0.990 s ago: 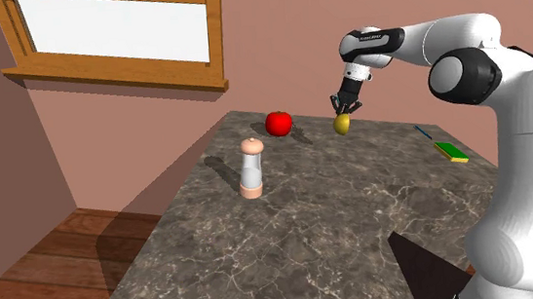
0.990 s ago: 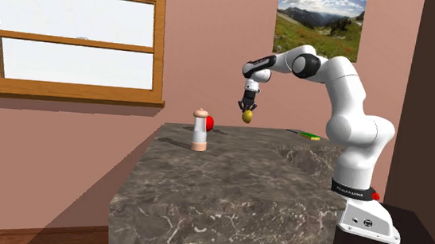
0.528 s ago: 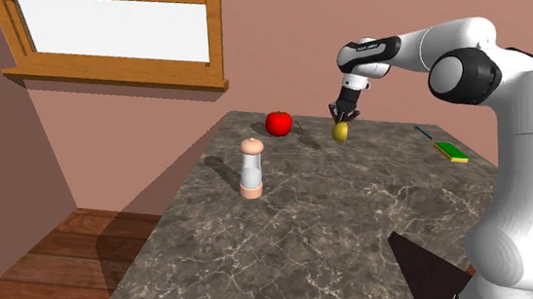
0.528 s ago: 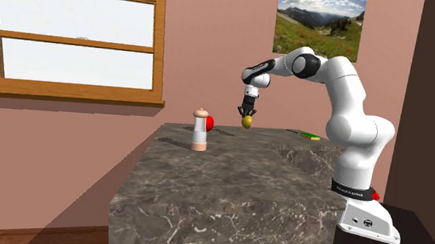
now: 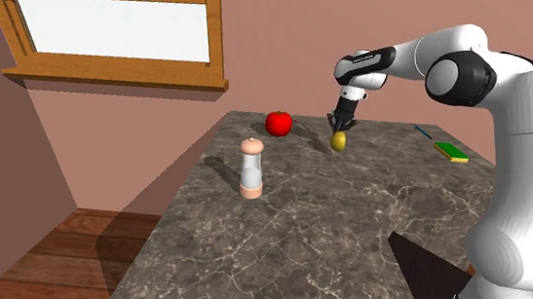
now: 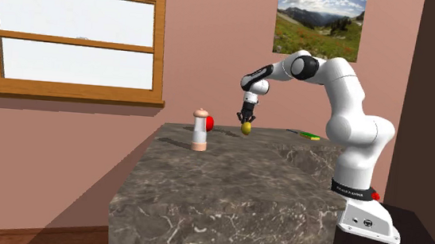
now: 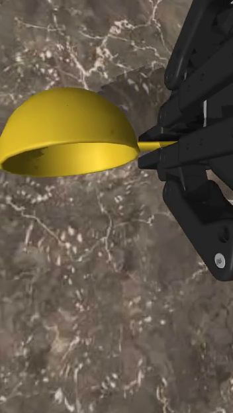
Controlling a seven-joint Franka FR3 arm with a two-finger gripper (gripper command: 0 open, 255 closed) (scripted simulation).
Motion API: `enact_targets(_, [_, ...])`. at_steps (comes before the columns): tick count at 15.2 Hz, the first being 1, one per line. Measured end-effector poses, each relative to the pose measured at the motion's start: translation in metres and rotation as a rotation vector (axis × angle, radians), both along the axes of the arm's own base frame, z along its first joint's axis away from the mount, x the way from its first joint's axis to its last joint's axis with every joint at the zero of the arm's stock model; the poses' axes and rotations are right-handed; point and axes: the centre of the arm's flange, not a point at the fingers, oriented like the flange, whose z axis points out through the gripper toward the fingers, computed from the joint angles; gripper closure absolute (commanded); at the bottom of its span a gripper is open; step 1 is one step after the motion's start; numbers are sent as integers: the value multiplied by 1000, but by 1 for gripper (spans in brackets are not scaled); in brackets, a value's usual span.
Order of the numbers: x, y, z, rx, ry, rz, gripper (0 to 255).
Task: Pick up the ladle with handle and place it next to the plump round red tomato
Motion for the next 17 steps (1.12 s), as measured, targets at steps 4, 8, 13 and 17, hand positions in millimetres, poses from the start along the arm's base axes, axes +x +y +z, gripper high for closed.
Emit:
enact_targets(4, [-1, 0, -19, -2, -3, 0, 255])
enact_targets(8, [0, -1, -33, -5, -7, -1, 255])
enact_targets(13, [0, 0, -35, -3, -5, -1, 255])
enact_targets(17, [-1, 1, -38, -1, -1, 0, 0])
